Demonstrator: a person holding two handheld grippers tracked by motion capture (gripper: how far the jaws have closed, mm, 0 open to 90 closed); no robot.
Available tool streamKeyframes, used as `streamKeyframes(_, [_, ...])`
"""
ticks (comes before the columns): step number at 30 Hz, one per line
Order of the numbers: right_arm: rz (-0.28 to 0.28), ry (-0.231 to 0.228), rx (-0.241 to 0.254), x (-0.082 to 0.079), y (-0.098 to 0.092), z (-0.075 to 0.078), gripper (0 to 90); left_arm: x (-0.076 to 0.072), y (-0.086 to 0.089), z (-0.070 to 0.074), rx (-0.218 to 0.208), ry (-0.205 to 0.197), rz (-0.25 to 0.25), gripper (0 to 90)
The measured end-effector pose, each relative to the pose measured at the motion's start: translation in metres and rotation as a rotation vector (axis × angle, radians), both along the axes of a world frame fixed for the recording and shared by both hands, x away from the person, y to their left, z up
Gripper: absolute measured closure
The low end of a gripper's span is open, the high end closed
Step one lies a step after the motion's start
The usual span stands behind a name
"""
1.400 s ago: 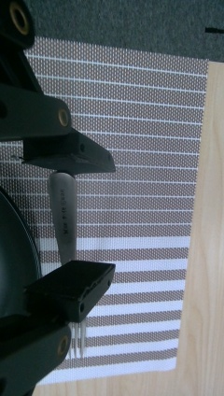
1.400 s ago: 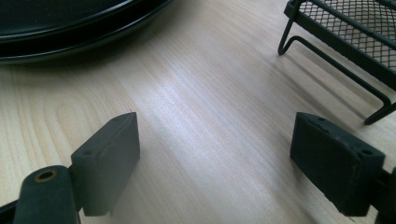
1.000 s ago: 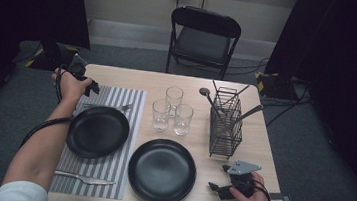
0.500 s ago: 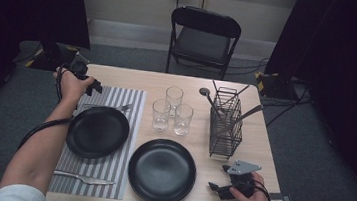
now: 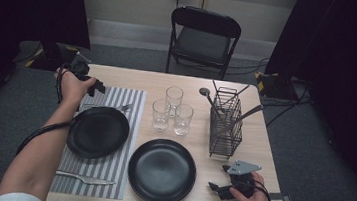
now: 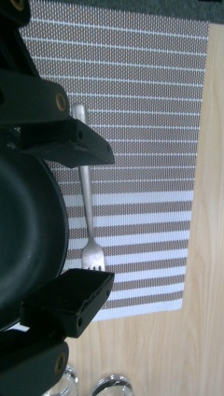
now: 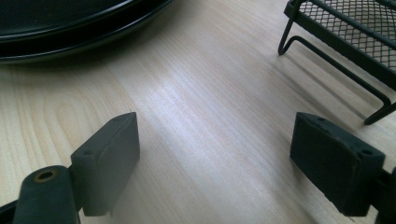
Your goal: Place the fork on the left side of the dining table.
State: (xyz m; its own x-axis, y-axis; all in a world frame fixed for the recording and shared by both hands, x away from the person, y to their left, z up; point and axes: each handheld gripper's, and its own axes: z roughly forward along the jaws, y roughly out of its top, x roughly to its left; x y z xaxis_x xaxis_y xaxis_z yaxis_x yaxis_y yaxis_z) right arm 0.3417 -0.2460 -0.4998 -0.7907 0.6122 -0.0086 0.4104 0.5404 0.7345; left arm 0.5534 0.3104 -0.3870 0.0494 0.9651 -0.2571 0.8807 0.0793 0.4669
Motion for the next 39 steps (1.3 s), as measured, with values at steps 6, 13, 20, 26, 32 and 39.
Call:
streamKeyframes(6, [0.001, -0.001, 0.0, 0.0, 0.0, 0.0, 14.9, -0.003, -0.013, -0.002, -0.014, -0.005, -0.022, 38.6])
streamKeyframes(13, [-0.001, 0.0, 0.0, 0.0, 0.0, 0.0, 14.9, -0.003, -0.031, -0.007, -0.04, -0.006, -0.044, 41.0])
streamKeyframes(20, [0.0, 0.0, 0.0, 0.0, 0.0, 0.0, 14.9, -0.002, -0.048, -0.016, -0.045, 0.006, -0.061, 43.1])
streamKeyframes(26, [0.0, -0.001, 0.0, 0.0, 0.0, 0.0, 14.9, 0.001, -0.061, -0.025, -0.053, 0.007, -0.067, 45.8])
streamKeyframes(32, [0.0, 0.0, 0.0, 0.0, 0.0, 0.0, 14.9, 0.004, -0.072, -0.033, -0.05, 0.018, -0.075, 47.1])
streamKeyframes(39, [0.0, -0.001, 0.0, 0.0, 0.0, 0.0, 14.9, 0.008, -0.081, -0.045, -0.031, 0.014, -0.071, 49.0])
